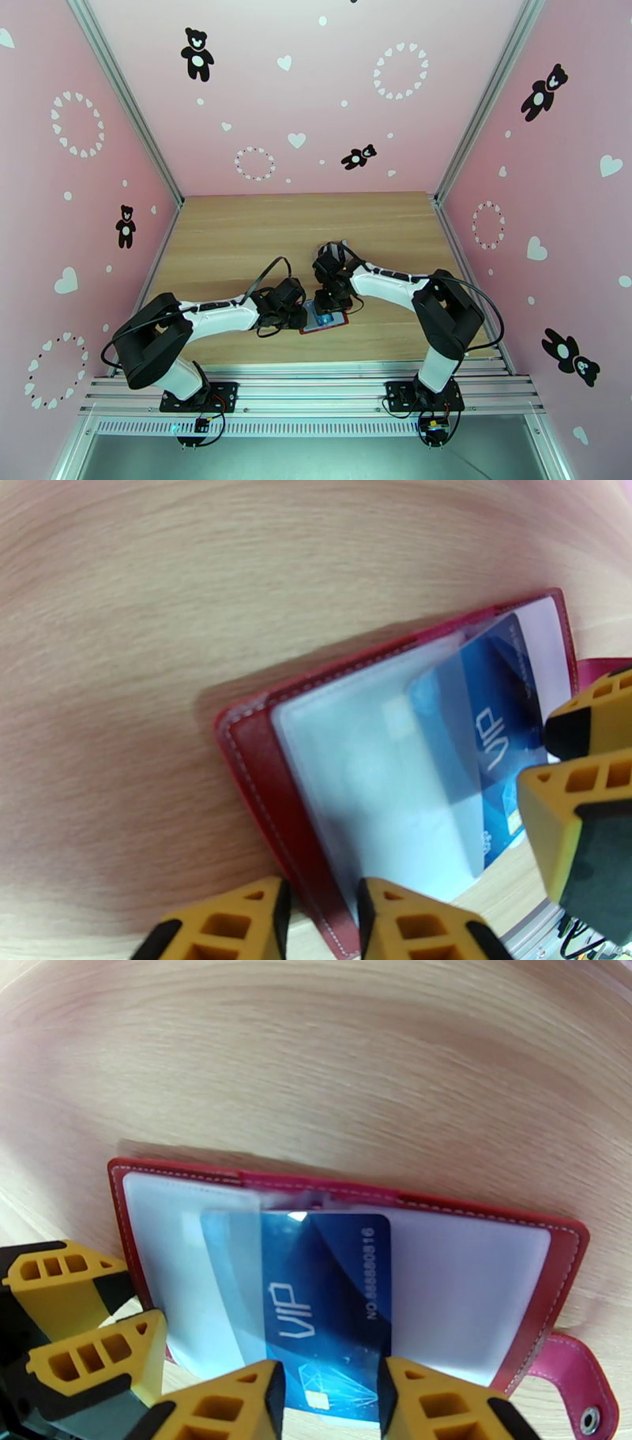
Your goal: Put the credit cards into the card holder
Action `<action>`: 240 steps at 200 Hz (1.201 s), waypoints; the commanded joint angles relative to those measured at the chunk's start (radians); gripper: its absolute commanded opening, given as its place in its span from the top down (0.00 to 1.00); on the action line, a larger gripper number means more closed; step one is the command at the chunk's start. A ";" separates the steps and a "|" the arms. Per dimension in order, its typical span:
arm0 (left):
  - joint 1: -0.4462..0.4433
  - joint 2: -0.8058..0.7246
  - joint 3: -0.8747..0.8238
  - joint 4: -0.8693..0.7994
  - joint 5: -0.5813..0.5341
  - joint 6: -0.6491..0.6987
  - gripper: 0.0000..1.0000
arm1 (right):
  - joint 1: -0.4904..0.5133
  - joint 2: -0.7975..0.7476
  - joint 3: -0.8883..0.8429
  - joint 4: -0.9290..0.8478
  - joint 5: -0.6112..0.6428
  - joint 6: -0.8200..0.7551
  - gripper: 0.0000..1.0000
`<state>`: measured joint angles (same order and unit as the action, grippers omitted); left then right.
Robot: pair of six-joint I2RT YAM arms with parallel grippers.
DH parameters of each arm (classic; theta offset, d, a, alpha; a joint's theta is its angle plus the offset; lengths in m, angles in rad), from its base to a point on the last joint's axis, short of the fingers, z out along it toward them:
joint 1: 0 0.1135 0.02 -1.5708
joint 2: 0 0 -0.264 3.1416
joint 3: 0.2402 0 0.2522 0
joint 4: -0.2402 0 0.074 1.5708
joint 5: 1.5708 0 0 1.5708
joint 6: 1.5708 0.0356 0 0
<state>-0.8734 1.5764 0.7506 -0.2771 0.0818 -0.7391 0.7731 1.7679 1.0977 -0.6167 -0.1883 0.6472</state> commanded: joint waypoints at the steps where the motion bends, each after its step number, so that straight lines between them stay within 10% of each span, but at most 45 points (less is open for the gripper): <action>1: -0.003 -0.019 -0.013 -0.028 0.012 -0.015 0.68 | 0.006 0.007 0.019 -0.014 0.014 0.002 0.63; 240: -0.003 -0.011 -0.004 -0.030 0.016 -0.007 0.69 | 0.015 0.018 0.024 -0.001 -0.022 0.000 0.60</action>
<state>-0.8734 1.5764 0.7502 -0.2787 0.0818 -0.7387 0.7788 1.7912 1.1065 -0.6239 -0.1871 0.6437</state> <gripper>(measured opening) 0.308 0.399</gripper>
